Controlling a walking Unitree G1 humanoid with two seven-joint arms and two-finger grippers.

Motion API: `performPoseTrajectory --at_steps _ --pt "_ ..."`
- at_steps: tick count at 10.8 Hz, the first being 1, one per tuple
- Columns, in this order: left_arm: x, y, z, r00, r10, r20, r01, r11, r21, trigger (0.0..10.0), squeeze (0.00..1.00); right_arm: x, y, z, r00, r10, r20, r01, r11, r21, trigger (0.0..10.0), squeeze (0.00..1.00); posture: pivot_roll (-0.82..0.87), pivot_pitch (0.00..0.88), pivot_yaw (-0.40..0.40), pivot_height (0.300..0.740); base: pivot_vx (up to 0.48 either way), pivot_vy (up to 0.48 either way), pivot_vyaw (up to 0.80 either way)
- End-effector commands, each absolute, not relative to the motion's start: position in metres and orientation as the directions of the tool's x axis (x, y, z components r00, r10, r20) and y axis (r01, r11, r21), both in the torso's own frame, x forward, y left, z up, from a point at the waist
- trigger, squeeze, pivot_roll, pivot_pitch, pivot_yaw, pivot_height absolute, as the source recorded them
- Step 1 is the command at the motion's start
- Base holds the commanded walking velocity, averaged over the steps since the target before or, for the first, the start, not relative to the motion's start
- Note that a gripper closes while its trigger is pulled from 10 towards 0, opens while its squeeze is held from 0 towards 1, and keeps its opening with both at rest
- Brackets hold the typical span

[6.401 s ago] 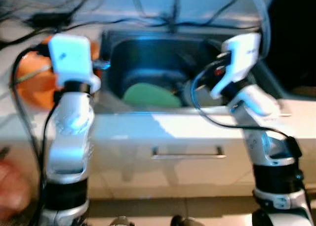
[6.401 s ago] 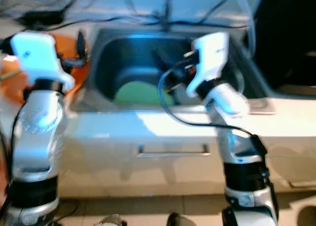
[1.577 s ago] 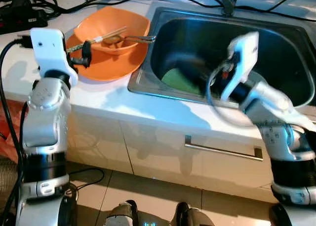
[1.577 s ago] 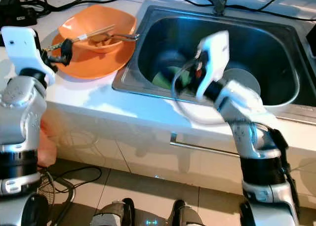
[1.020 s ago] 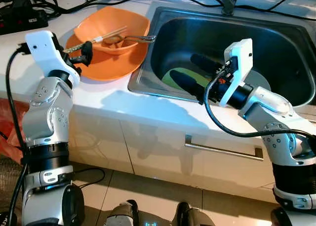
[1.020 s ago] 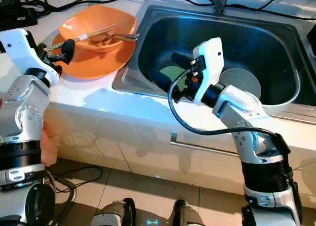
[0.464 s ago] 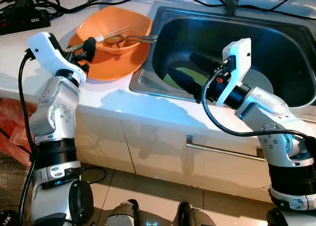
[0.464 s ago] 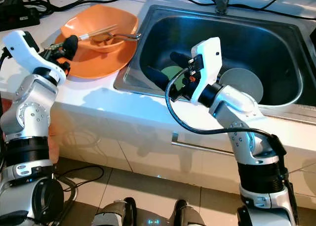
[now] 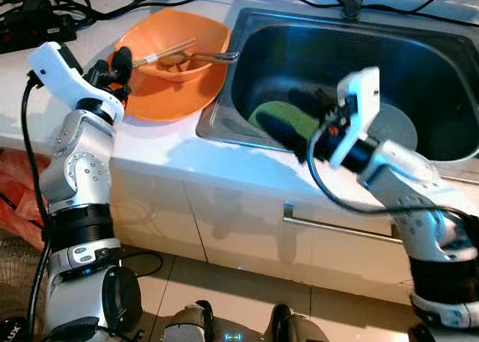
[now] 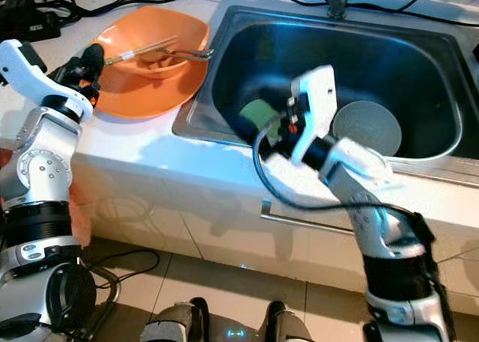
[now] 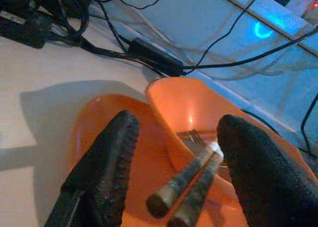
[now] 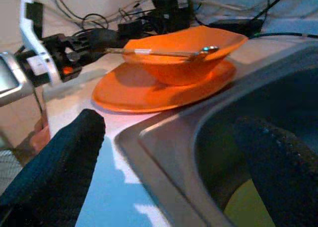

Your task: Kitchen organization

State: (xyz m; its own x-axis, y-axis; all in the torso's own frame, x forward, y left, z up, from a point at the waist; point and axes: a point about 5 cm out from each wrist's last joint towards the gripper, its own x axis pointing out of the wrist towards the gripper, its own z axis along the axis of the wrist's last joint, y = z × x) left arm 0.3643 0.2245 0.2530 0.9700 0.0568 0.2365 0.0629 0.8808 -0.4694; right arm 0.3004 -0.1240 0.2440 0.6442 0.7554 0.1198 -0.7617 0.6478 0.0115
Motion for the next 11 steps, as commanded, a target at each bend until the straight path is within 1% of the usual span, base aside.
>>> performPoseTrajectory --at_steps 1,5,11 --pt "0.364 0.228 0.255 0.967 0.078 0.241 0.048 0.876 -0.480 0.0 0.00 0.293 -0.121 0.244 0.605 0.789 0.109 -0.794 0.608 0.006 10.0 0.00 0.08 0.190 0.051 0.740 0.000 0.000 0.00" --pt "0.366 0.229 0.259 0.966 0.087 0.244 0.046 0.869 -0.493 0.0 0.00 0.283 -0.119 0.239 0.547 0.833 0.086 -0.836 0.549 0.010 10.0 0.00 0.08 0.188 0.058 0.740 0.000 0.000 0.00" --pt "0.368 0.231 0.266 0.961 0.088 0.261 0.057 0.863 -0.502 0.0 0.00 0.283 -0.118 0.236 0.562 0.823 0.084 -0.826 0.563 0.012 10.0 0.00 0.08 0.186 0.062 0.740 0.000 0.000 0.00"
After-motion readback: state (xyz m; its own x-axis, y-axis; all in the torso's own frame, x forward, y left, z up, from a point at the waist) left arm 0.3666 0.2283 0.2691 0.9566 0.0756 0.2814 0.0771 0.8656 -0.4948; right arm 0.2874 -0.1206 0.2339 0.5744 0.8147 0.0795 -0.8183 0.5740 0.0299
